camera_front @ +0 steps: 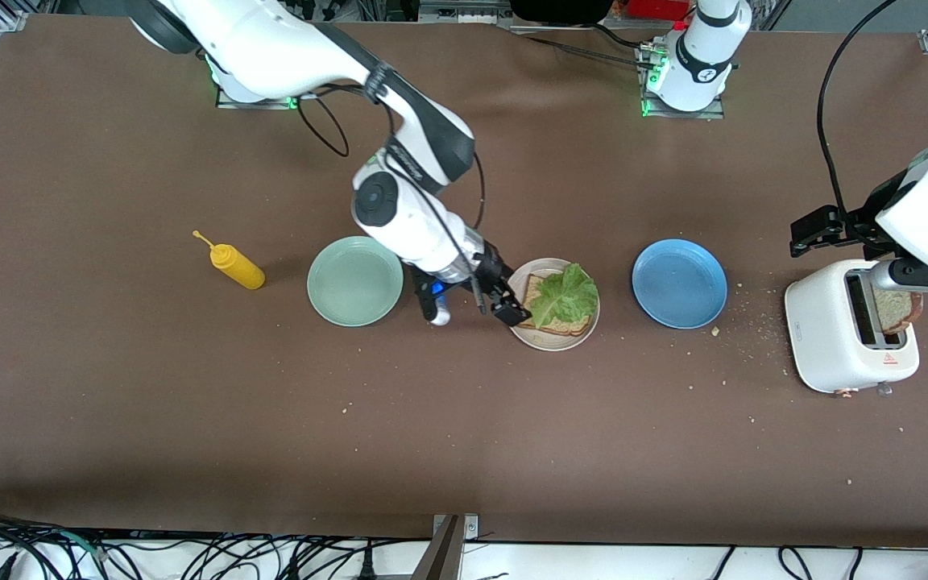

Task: Make sandwich in beige plate with both arms

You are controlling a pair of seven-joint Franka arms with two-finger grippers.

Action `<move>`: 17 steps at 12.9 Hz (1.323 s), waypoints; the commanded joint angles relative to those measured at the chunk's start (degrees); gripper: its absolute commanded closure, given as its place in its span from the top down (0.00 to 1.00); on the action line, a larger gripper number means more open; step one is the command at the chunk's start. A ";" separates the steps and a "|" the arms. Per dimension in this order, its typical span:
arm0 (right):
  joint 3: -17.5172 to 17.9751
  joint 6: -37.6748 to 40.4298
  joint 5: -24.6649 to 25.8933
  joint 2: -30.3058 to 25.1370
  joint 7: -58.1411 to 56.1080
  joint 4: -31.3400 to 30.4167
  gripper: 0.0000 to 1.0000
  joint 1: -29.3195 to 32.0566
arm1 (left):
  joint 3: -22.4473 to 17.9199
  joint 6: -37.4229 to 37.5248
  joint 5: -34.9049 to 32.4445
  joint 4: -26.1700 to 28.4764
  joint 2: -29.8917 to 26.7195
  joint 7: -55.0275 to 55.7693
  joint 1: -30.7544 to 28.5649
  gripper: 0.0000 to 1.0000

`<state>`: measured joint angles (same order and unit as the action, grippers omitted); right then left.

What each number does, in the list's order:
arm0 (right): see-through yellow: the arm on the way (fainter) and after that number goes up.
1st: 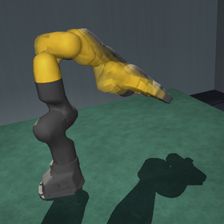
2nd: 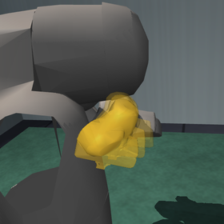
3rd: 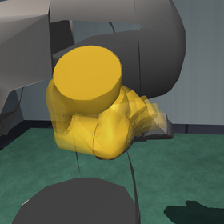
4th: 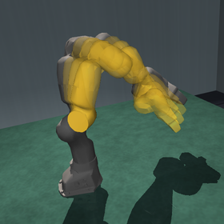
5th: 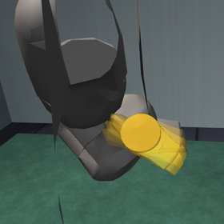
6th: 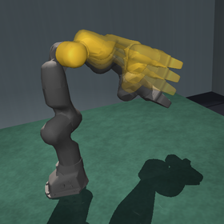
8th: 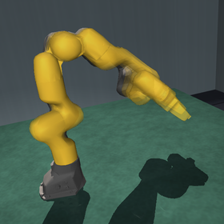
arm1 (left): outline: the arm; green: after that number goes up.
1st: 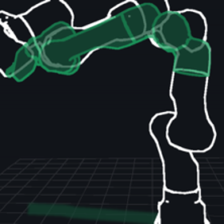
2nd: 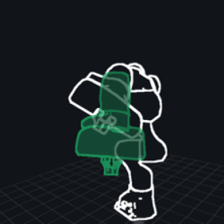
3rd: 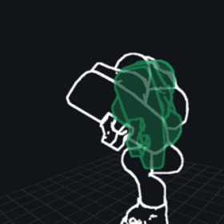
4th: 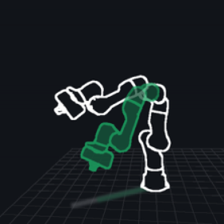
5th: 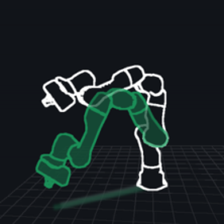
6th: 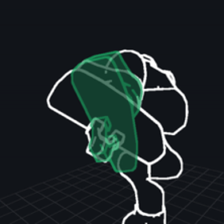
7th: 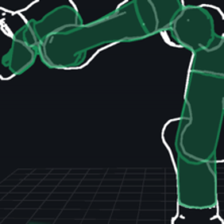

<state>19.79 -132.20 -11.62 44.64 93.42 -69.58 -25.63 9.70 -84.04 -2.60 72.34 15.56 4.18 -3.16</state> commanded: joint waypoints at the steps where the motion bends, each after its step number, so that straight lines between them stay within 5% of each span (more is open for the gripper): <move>1: 0.25 13.85 0.63 -6.47 -9.97 -1.96 0.99 5.39 | -0.03 0.63 0.32 0.43 -0.62 0.30 -0.35 1.00; 6: -0.45 37.95 1.42 -13.60 -46.25 -1.79 0.99 20.41 | -0.03 0.72 0.23 0.69 1.48 0.21 -4.65 1.00; 8: -2.99 42.97 7.19 -15.45 -58.55 -1.79 0.99 22.11 | -0.03 0.72 0.14 0.69 1.67 0.21 -5.36 1.00; 13: -10.64 43.09 17.22 -17.56 -80.50 -1.79 0.99 22.11 | -0.20 0.46 -0.12 0.69 2.02 0.65 -5.62 1.00; 17: -14.77 38.53 17.95 -17.83 -93.21 -2.92 0.98 22.38 | -0.20 0.46 -0.21 0.61 2.19 0.21 -5.89 1.00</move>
<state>6.99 -91.06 5.60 28.70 5.50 -69.75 -2.83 9.44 -83.92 -2.61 73.36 17.70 4.18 -8.72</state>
